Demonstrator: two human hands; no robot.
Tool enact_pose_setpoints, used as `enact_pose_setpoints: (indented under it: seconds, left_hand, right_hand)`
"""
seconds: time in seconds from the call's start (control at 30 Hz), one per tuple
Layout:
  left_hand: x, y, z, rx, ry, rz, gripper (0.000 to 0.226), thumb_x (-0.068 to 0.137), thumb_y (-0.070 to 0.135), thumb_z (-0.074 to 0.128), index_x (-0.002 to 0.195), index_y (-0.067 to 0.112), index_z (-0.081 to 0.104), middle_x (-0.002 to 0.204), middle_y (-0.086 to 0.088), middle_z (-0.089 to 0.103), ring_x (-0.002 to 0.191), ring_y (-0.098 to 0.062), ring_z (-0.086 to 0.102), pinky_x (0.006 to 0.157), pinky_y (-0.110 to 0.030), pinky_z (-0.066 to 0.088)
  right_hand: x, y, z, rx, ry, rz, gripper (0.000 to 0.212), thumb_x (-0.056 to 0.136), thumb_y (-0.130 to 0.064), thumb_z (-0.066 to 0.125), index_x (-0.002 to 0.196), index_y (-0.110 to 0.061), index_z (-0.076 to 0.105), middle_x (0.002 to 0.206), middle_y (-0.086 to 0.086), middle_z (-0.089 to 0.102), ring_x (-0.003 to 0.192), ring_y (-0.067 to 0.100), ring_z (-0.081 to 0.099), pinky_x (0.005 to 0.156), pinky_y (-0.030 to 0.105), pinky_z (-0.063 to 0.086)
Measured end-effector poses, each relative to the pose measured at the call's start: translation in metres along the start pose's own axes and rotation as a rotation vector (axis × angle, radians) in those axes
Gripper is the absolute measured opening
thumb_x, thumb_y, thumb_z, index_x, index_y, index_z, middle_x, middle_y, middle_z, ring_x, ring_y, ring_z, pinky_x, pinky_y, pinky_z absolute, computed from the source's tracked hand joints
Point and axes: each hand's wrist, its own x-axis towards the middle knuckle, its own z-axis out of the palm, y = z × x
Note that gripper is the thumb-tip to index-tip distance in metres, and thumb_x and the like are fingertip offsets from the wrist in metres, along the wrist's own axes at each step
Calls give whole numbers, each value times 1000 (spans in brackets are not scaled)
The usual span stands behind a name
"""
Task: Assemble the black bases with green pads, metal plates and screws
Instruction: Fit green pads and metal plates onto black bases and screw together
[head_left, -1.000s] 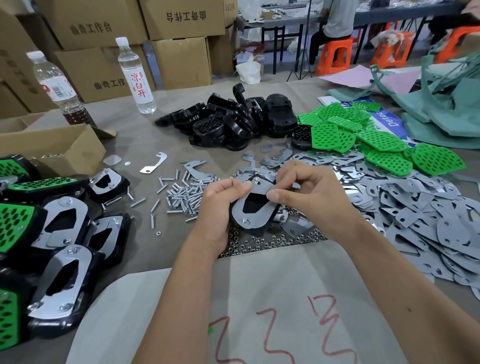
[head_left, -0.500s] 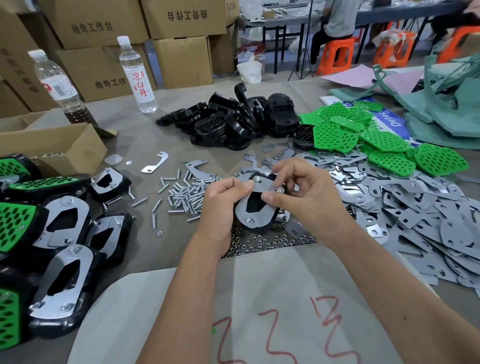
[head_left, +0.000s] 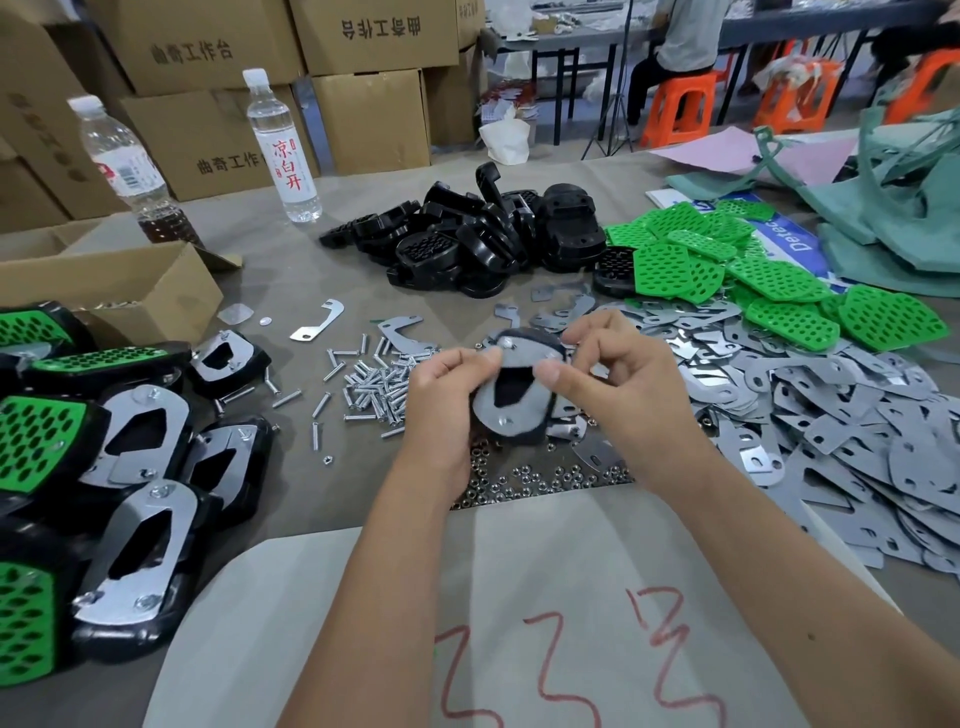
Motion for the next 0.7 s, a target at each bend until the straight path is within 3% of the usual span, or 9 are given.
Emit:
enact_pose_setpoints:
  seconds: [0.1, 0.17, 0.23, 0.33, 0.47, 0.57, 0.7]
  left_hand:
    - [6, 7, -8, -239, 153, 11, 23, 98, 14, 62, 111, -4, 69, 99, -14, 73, 85, -25, 70, 69, -31, 59]
    - [8, 13, -18, -374, 197, 48, 19, 101, 17, 60, 106, 2, 71, 99, -9, 76, 85, -20, 74, 70, -32, 62]
    - [10, 18, -24, -451, 217, 72, 16, 100, 19, 62, 105, 7, 71, 93, -5, 78, 81, -16, 76, 66, -28, 61]
    - [10, 21, -25, -477, 242, 52, 24, 100, 22, 64, 117, 5, 65, 88, -5, 76, 75, -14, 73, 63, -23, 59]
    - [8, 17, -23, -483, 242, -4, 51, 95, 7, 68, 142, -6, 52, 100, -12, 75, 77, -15, 75, 66, -22, 61]
    - [10, 14, -23, -442, 166, -3, 42, 92, -3, 67, 133, -1, 57, 99, -11, 77, 83, -18, 77, 72, -27, 63]
    - [9, 10, -22, -368, 163, 1, 37, 90, -8, 68, 124, 4, 58, 102, -16, 75, 86, -24, 76, 83, -38, 64]
  right_hand:
    - [-1, -1, 2, -41, -50, -63, 44, 90, -43, 73, 65, -8, 62, 86, 0, 58, 82, 12, 57, 77, 33, 46]
    - [-2, 0, 3, -203, -181, -86, 31, 90, -41, 75, 74, -16, 67, 87, 0, 59, 79, 14, 56, 71, 24, 43]
    - [-3, -1, 7, -444, -415, -126, 15, 84, -35, 84, 87, -23, 76, 95, -4, 60, 87, 11, 56, 74, 22, 42]
    - [-6, -1, 17, -672, -658, -155, 16, 82, -40, 85, 95, -34, 77, 101, -10, 57, 104, 11, 50, 92, 34, 44]
    - [-7, -6, 20, -611, -668, -120, 11, 85, -27, 84, 84, -26, 74, 93, -12, 59, 100, 8, 51, 85, 32, 46]
    - [-8, -7, 20, -610, -647, -130, 14, 87, -23, 83, 83, -21, 70, 92, -9, 60, 95, 10, 51, 82, 29, 44]
    - [-10, -9, 22, -650, -665, -155, 11, 88, -30, 81, 92, -26, 71, 98, -11, 55, 101, 10, 49, 89, 30, 43]
